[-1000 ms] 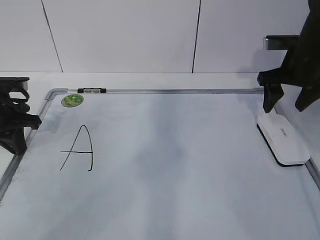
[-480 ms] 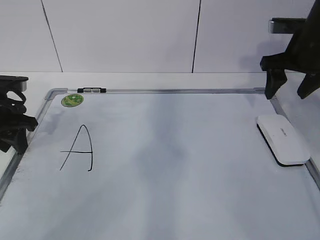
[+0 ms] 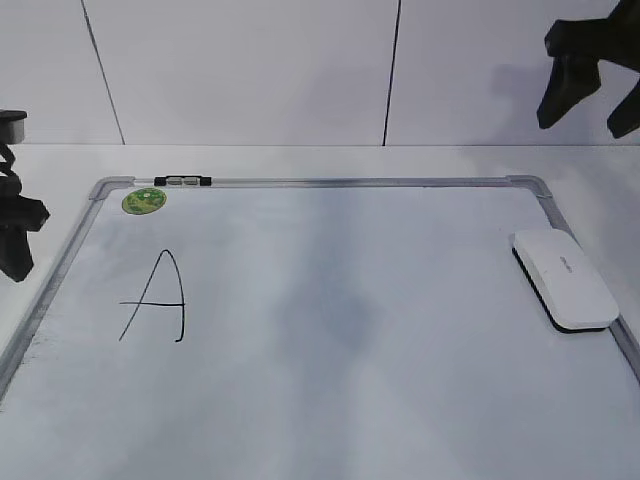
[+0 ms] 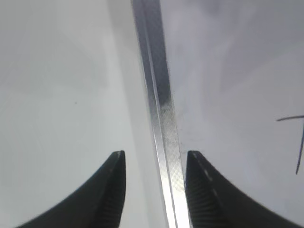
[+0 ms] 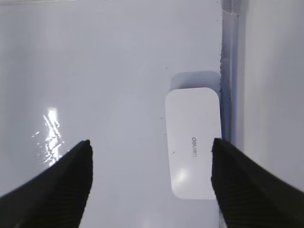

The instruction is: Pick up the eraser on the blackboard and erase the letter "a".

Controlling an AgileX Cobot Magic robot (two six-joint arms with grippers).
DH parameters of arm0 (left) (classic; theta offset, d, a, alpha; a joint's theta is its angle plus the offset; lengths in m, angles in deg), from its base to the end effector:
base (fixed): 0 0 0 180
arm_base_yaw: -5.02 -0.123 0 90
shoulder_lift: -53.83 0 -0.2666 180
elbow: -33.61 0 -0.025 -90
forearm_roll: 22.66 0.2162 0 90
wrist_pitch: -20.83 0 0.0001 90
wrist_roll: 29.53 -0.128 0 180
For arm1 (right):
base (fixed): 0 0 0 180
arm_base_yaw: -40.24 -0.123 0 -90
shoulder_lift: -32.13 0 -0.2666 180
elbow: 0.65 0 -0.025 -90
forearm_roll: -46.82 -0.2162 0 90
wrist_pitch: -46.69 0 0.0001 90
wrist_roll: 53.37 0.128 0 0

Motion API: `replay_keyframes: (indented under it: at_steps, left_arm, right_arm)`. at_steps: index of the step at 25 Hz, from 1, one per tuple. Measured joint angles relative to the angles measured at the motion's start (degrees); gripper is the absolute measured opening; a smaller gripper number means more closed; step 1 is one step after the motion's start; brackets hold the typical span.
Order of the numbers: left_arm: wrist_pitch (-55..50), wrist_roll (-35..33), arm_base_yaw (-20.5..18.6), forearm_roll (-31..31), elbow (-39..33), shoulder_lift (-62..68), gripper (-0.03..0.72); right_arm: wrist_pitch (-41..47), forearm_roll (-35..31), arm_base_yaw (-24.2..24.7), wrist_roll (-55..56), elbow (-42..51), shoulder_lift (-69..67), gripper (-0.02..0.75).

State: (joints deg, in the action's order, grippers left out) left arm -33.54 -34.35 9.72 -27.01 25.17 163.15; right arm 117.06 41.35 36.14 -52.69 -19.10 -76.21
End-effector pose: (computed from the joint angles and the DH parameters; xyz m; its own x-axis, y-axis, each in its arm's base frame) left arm 0.3070 -0.0332 0.1695 -0.9827 0.1207 -0.1406 0.1295 0.9900 -0.0555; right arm 0.3415 0.0360 0.2815 -0.9419 -0.0236 -0.3351 -0.0602 0.9932 0.0993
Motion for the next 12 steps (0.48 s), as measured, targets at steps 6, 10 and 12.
replay_keyframes:
  at_steps: [6, 10, 12]
  left_arm:
    - [-5.90, 0.00, 0.00, -0.44, -0.12, -4.53, 0.259]
    - [-11.10, 0.00, 0.00, -0.45, -0.12, -7.69, 0.241]
    - [-13.34, 0.00, 0.00, -0.55, -0.12, -9.39, 0.240]
  right_arm:
    - [0.22, -1.44, 0.00, 0.10, 6.70, 8.93, 0.594]
    - [0.36, -0.52, 0.00, 0.20, 14.20, 16.32, 0.593]
    - [0.47, -0.43, 0.00, 0.20, 17.93, 20.40, 0.593]
